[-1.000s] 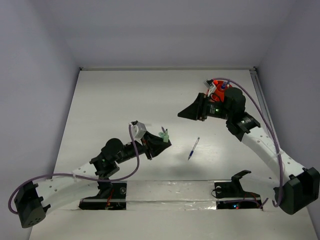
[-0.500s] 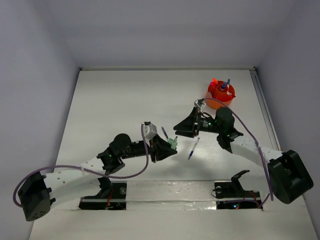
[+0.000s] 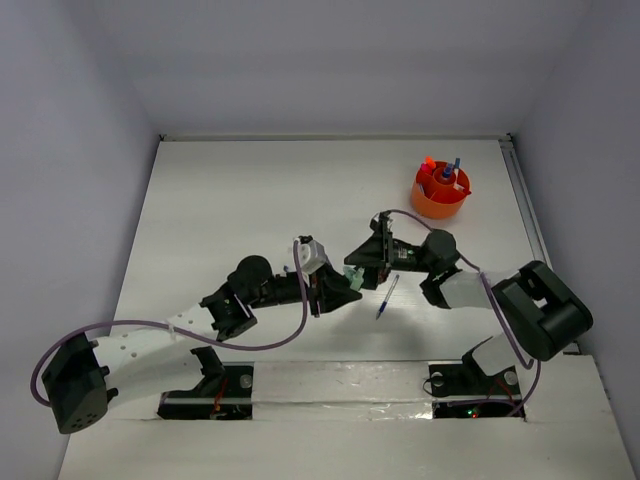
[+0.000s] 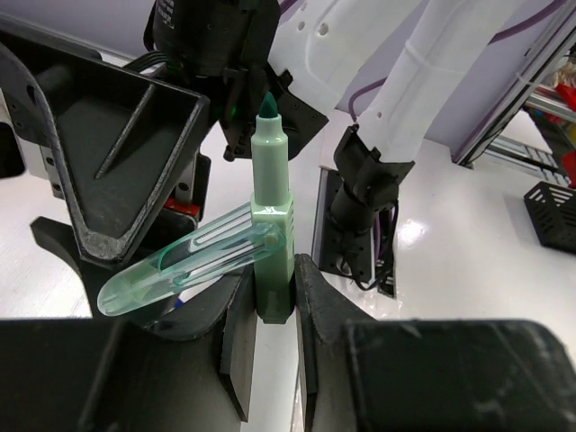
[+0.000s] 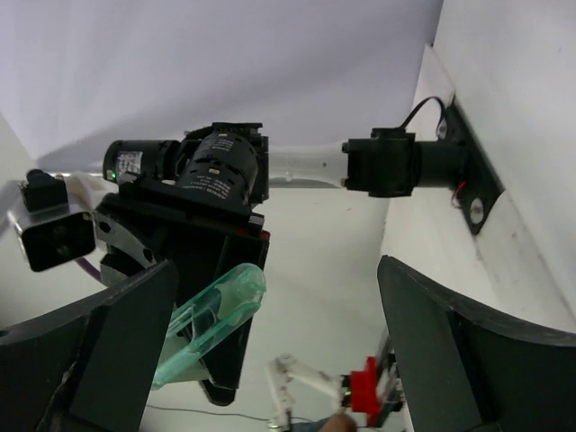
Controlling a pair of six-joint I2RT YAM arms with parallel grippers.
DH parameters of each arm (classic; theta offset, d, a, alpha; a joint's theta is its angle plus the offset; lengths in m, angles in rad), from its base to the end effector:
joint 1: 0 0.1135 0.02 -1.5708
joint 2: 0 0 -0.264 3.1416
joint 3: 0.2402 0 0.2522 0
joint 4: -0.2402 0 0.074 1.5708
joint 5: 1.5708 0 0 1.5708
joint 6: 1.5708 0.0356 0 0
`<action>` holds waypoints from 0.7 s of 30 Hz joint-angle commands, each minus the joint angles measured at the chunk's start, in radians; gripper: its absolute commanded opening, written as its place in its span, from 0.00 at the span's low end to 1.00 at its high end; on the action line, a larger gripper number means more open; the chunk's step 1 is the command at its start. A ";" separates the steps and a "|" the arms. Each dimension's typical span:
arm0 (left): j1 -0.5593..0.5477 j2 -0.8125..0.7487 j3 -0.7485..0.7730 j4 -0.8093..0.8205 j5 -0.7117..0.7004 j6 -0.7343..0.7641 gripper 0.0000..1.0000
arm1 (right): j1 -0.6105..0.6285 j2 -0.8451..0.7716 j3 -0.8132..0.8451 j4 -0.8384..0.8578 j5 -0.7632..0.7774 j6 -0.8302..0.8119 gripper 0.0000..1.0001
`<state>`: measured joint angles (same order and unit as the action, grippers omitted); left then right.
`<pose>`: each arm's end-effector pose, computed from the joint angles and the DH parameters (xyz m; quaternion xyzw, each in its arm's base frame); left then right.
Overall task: Sort the stationery into containers
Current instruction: Close the pen cap on the pen.
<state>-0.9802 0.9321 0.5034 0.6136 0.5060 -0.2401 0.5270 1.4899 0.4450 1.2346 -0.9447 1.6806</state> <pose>0.1047 -0.1871 0.2975 0.4032 0.5070 -0.5579 0.5188 0.2160 0.1591 0.2128 0.0153 0.6667 0.7435 0.0503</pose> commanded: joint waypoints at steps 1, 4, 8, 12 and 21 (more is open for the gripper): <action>-0.003 0.000 0.040 0.008 -0.009 0.032 0.00 | 0.011 0.030 -0.008 0.416 -0.020 0.155 0.97; -0.003 0.016 0.034 0.012 -0.006 0.027 0.00 | 0.021 0.059 -0.003 0.480 -0.017 0.186 0.89; -0.003 0.024 0.015 0.028 -0.011 0.021 0.00 | 0.021 0.040 -0.003 0.480 -0.017 0.185 0.88; -0.003 0.043 0.009 0.044 0.006 0.005 0.00 | 0.021 0.009 0.018 0.480 -0.017 0.194 0.86; -0.012 0.036 -0.032 0.089 0.019 -0.039 0.00 | 0.021 -0.006 0.044 0.480 -0.008 0.189 0.80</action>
<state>-0.9852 0.9844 0.4896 0.6239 0.4976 -0.2535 0.5381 1.5093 0.4519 1.2926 -0.9508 1.8671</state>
